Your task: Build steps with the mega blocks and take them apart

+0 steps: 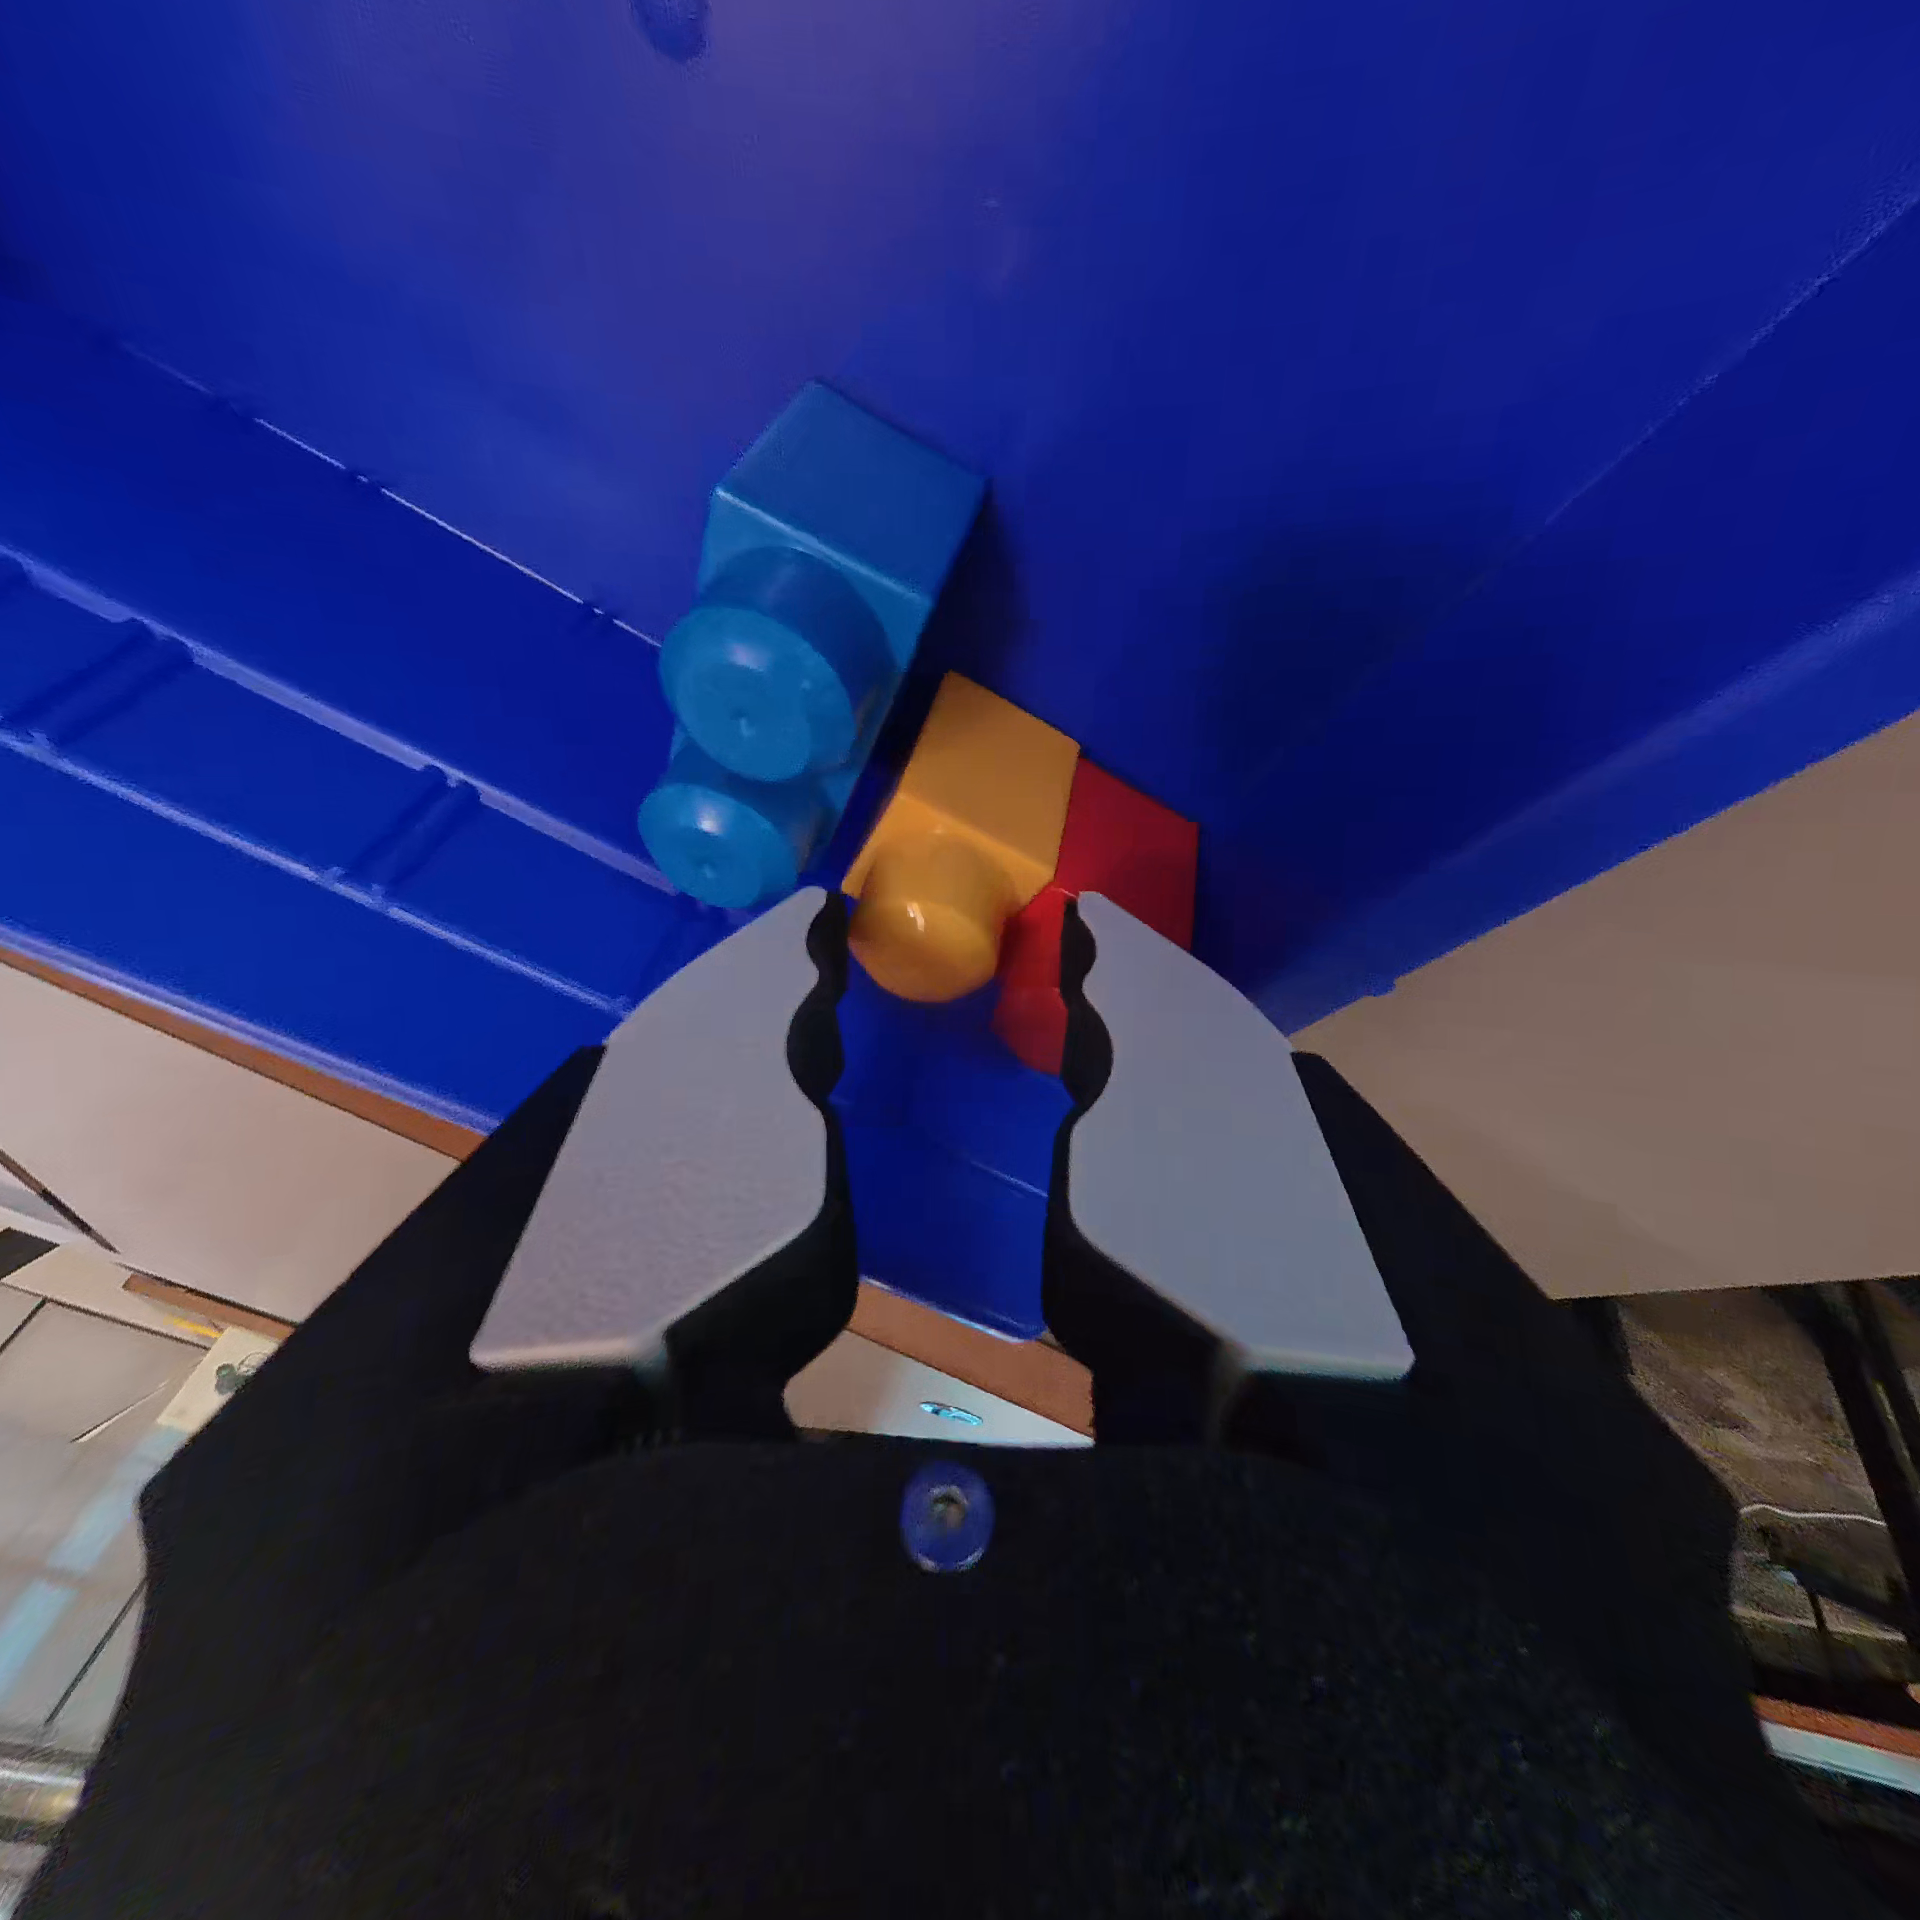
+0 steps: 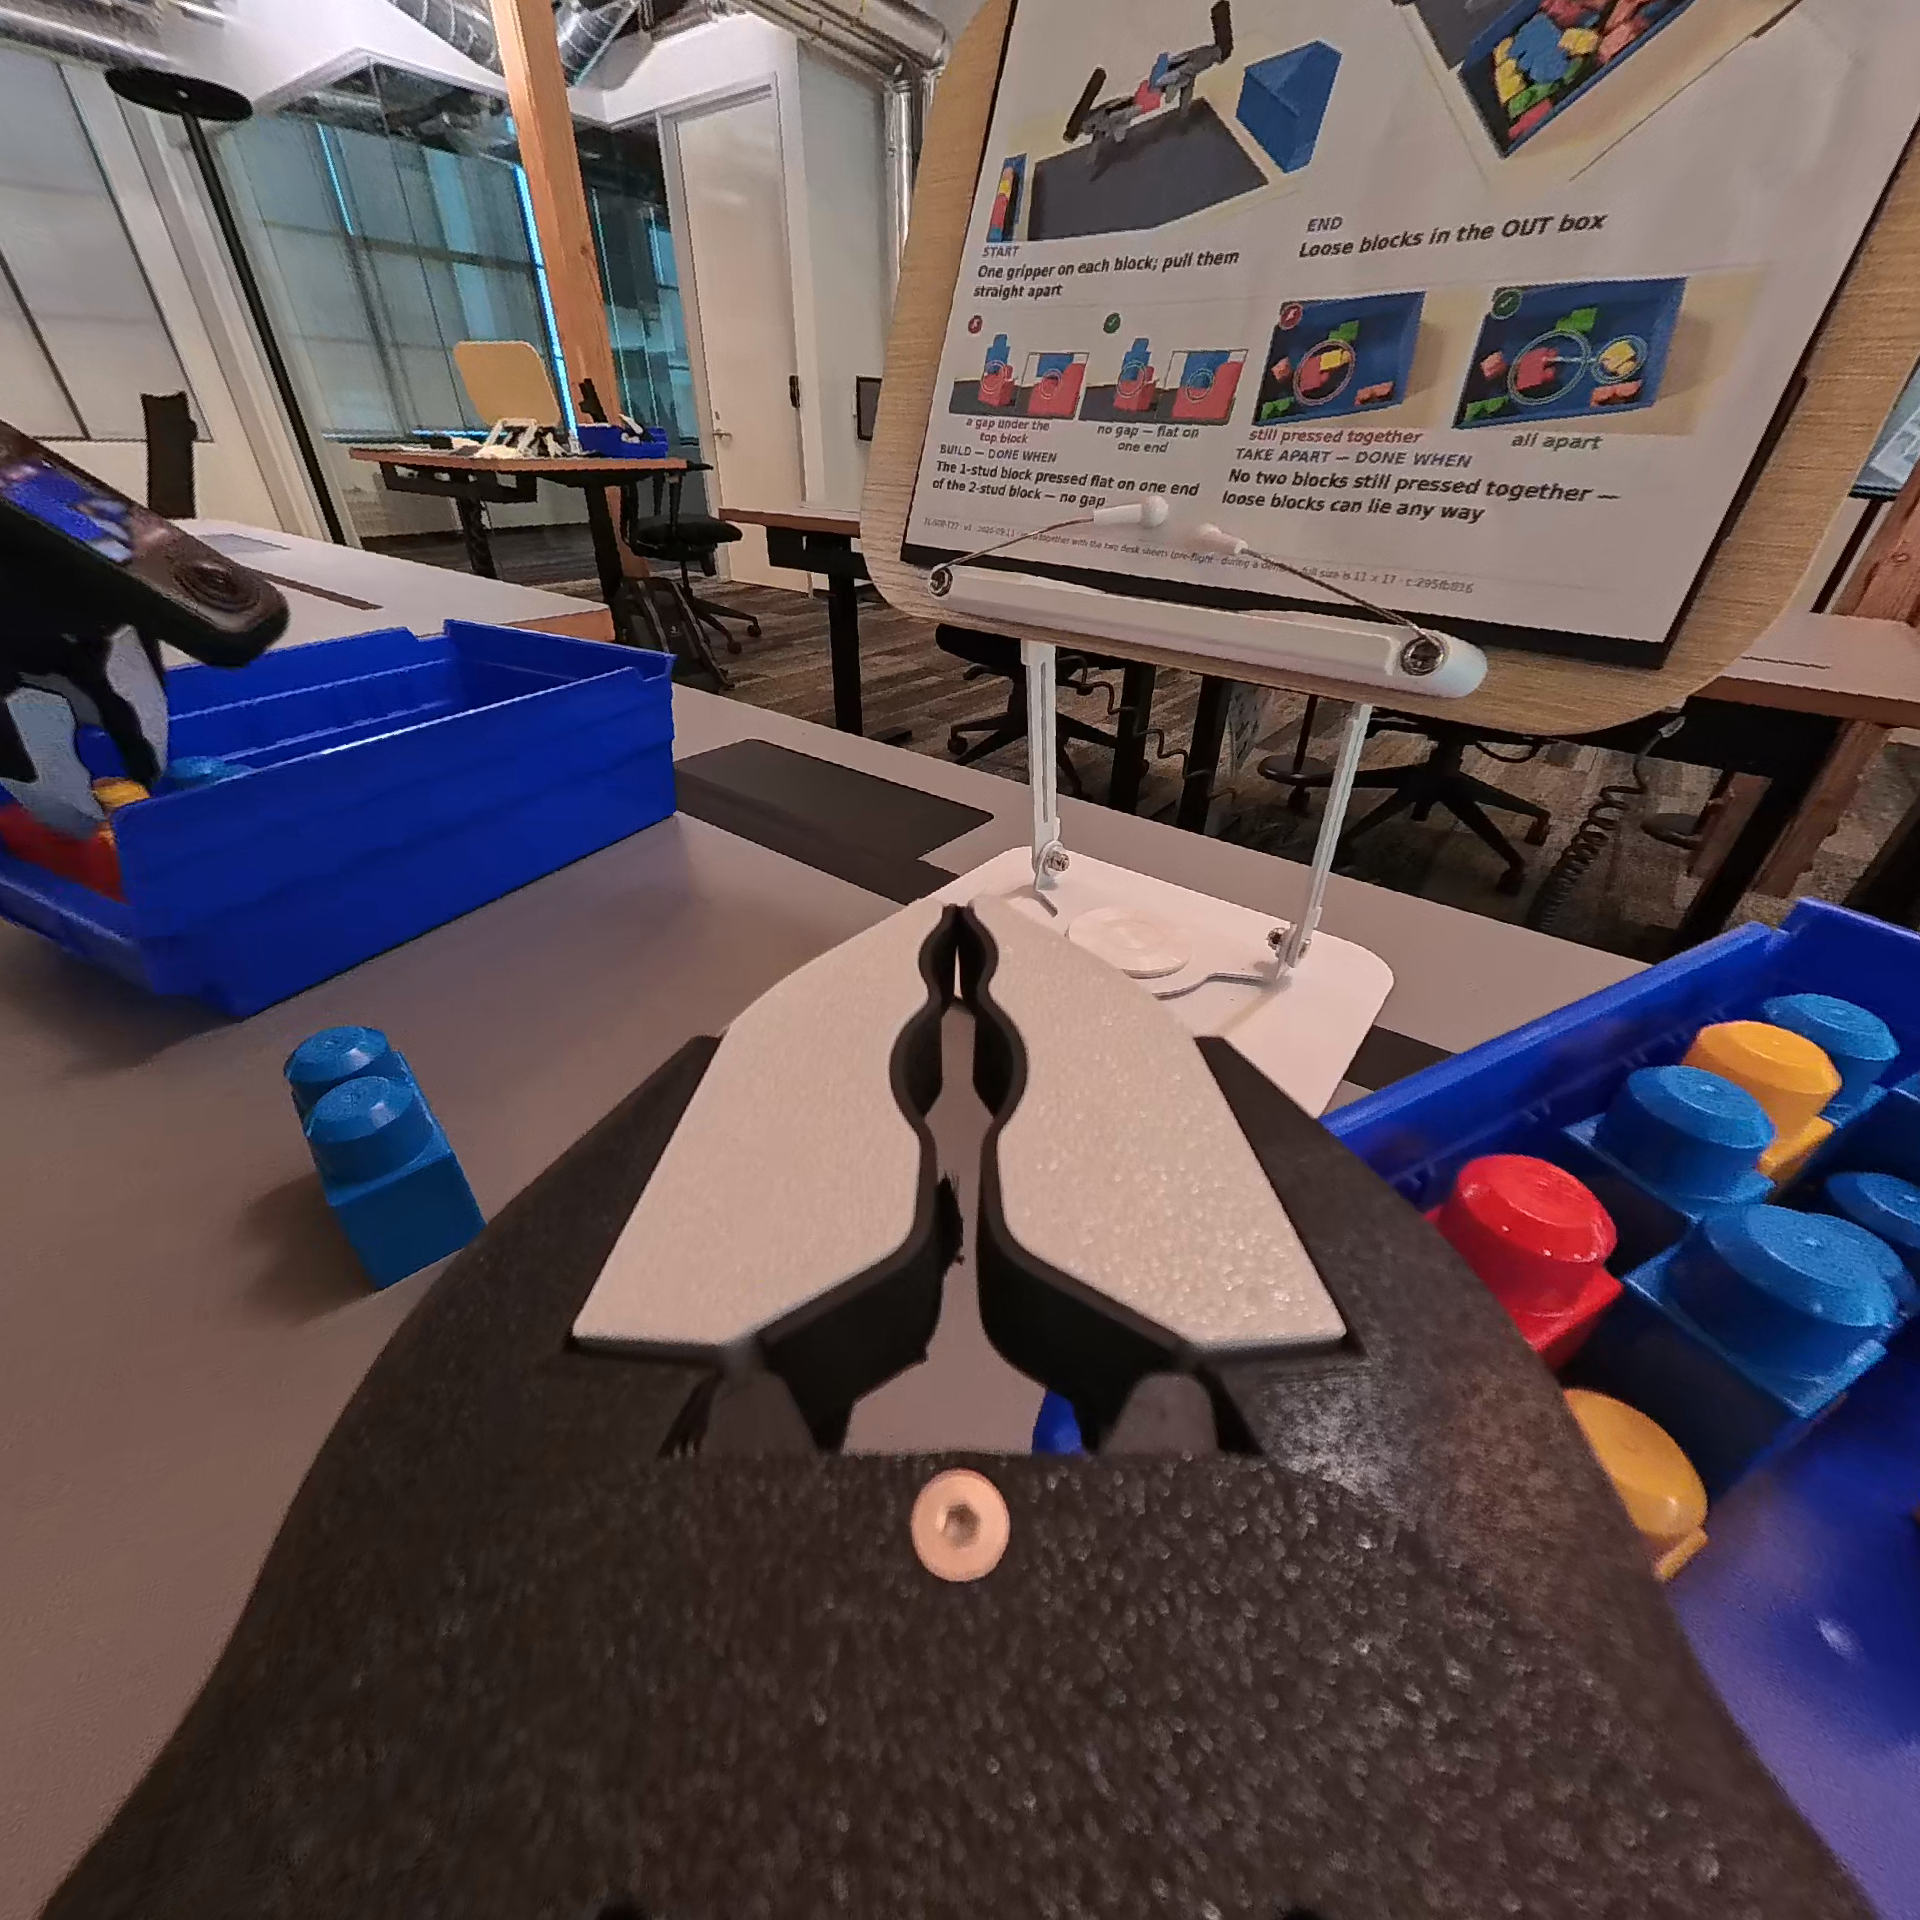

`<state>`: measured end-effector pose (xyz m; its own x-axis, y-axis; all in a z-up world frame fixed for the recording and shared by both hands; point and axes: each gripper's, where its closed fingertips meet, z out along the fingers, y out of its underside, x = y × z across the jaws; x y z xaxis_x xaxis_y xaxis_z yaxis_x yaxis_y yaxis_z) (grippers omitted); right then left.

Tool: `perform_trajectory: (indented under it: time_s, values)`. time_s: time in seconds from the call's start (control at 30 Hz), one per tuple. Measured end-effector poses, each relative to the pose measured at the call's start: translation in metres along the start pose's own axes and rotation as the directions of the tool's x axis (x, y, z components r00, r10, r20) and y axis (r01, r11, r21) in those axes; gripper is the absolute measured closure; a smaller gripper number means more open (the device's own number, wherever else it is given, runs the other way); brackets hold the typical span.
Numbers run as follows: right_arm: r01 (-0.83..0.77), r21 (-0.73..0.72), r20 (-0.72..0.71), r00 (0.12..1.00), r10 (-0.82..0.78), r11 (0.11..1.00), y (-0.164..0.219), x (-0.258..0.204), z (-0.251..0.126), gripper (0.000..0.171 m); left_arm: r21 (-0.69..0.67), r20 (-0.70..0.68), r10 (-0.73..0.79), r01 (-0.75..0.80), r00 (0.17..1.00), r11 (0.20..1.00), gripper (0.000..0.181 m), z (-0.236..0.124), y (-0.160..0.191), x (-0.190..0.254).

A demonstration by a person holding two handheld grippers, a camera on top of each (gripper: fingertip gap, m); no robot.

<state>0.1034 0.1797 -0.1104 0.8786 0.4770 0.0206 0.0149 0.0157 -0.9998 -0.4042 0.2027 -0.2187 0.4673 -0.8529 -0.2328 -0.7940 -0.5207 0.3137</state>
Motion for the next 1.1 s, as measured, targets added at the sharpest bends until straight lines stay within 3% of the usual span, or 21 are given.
perform_trajectory:
  time_s: [0.07, 0.3, 0.63, 0.87, 1.1]
  values:
    - [-0.002, -0.002, 0.001, 1.000, 0.002, 1.000, 0.001, 0.000, 0.000, 0.171, -0.015, 0.029, 0.011, -0.011, 1.000, 1.000, 0.152, 0.001, 0.000, -0.005]
    - [-0.003, -0.002, 0.001, 1.000, 0.003, 1.000, 0.001, 0.001, 0.000, 0.171, 0.000, 0.055, 0.042, -0.042, 0.998, 0.999, 0.152, -0.013, 0.004, -0.004]
    - [-0.002, -0.002, 0.002, 1.000, 0.002, 1.000, 0.001, -0.001, 0.001, 0.171, 0.147, 0.227, 0.076, -0.111, 0.971, 0.983, 0.152, -0.124, -0.004, 0.008]
    - [-0.003, 0.009, 0.001, 1.000, 0.003, 1.000, -0.003, 0.000, -0.001, 0.171, 0.276, 0.192, 0.257, -0.303, 0.947, 0.912, 0.152, -0.166, -0.060, 0.083]
    - [-0.004, 0.018, 0.006, 1.000, 0.004, 1.000, -0.007, 0.000, -0.003, 0.171, 0.238, 0.132, 0.448, -0.467, 0.884, 0.851, 0.152, -0.138, -0.116, 0.167]
